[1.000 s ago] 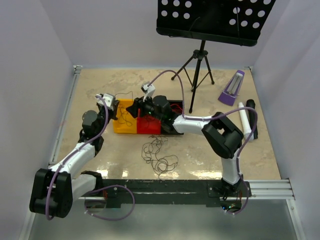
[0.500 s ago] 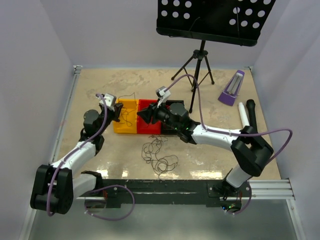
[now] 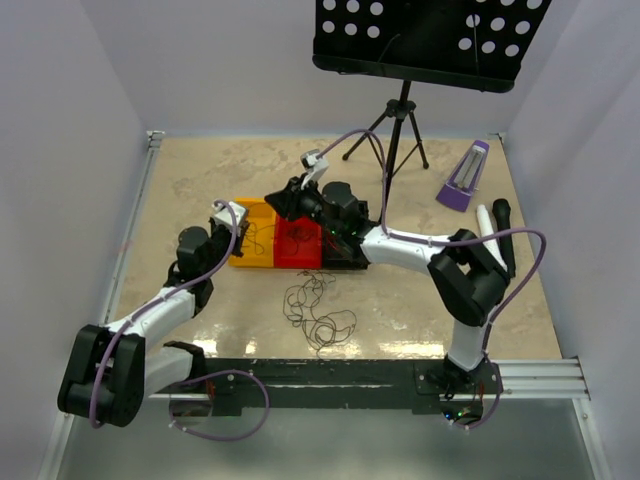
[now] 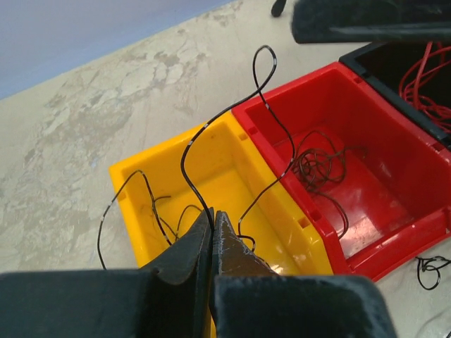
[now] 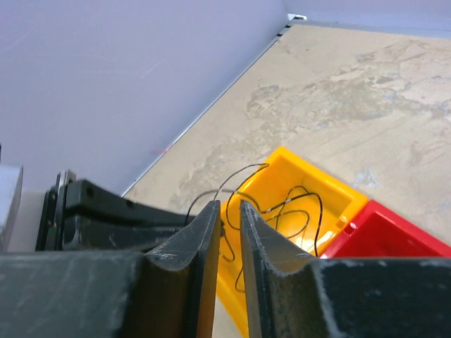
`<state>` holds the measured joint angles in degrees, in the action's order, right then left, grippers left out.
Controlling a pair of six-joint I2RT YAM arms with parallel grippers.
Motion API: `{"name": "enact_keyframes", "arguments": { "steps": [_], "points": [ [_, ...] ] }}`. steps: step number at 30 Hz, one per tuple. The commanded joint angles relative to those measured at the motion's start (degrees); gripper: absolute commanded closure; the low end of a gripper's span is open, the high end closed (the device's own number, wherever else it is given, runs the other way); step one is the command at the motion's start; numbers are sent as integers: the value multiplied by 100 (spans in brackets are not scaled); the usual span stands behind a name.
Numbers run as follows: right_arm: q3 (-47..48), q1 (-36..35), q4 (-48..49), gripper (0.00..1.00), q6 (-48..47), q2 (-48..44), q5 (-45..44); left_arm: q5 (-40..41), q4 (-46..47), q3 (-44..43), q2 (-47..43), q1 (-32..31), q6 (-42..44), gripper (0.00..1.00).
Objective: Untangle the cables
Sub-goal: Place the cable in the bin.
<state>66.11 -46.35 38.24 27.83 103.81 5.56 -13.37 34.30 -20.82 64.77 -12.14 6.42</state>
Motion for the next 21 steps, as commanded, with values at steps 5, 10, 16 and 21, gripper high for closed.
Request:
{"name": "enact_keyframes", "arguments": {
  "steps": [5, 10, 16, 21],
  "points": [
    [299, -137, 508, 82, 556, 482, -81, 422, -46, 183, -114, -25, 369, 100],
    [52, -296, 860, 81, 802, 649, -249, -129, -196, 245, -184, -104, 623, 100],
    [358, -313, 861, 82, 820, 965, -222, -1097, -801, 210, -281, -262, 1195, 94],
    [570, -305, 764, 82, 846, 1282, -205, -1204, -1180, 140, -404, -271, 1459, 79]
  ]
}}
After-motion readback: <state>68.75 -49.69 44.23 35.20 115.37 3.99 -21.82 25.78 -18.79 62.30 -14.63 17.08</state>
